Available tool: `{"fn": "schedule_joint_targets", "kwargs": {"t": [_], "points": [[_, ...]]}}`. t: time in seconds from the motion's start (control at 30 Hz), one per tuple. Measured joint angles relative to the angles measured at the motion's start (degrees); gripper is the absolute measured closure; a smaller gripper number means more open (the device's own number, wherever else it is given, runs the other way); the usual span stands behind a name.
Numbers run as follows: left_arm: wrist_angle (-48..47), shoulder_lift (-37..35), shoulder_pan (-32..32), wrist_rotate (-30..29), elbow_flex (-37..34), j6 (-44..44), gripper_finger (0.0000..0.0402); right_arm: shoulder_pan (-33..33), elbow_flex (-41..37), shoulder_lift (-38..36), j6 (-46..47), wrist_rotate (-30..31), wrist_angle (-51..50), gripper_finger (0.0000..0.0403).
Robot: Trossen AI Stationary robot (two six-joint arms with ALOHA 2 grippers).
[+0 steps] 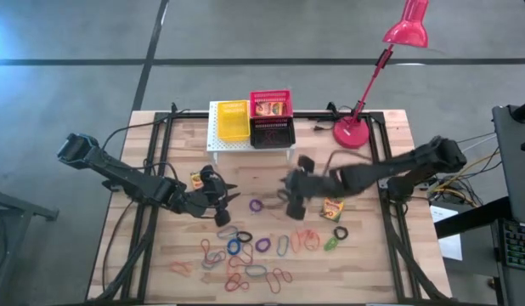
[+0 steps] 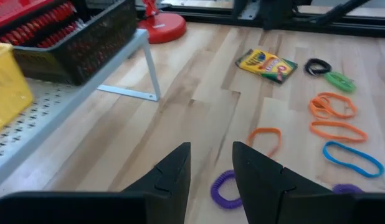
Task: Pick & Place Office Desk Supplies
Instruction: Put the purple spring keychain into the yellow bin on the shelf
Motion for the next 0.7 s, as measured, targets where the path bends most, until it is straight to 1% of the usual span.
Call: {"fn": "schedule_joint_targets", "kwargs": {"t": [0.1,0.2,0.27,0.33,0.4,0.47,0.57,0.63,0.7], "points": [[-0.04,0.01,-0.02,2.92,0.00,0.26,0.0280,4.39,-6.76,0.02,1.46,3.76,9.90,0.0267],[0.47,-0.02,-0.02,5.61,-1.04,0.35,0.0280,6.69,-14.67,0.04,1.74,4.46,25.36,0.0269],[2.65,0.21,0.00,6.69,-2.82,0.92,0.0280,7.22,-19.98,0.07,1.70,4.50,37.30,0.0268],[6.41,1.28,0.24,8.93,-4.70,3.85,0.0280,7.19,-24.59,0.33,1.59,4.63,49.09,0.0269],[9.50,3.25,0.80,12.62,-6.01,6.34,0.0280,6.90,-28.38,0.77,0.87,4.70,58.03,0.0271],[11.98,6.15,2.14,16.28,-6.14,6.65,0.0280,6.36,-30.98,1.47,-0.53,4.70,65.34,0.0271],[12.52,11.27,4.60,18.34,-4.76,7.70,0.0278,5.27,-33.04,2.53,-0.93,4.72,72.30,0.0270],[11.77,14.78,6.08,19.00,-3.25,9.68,0.0273,4.61,-33.22,3.50,-1.00,4.72,73.93,0.0270],[12.05,18.20,7.72,21.47,-1.29,12.21,0.0265,4.22,-33.13,4.06,-1.03,4.72,73.69,0.0272]]}}
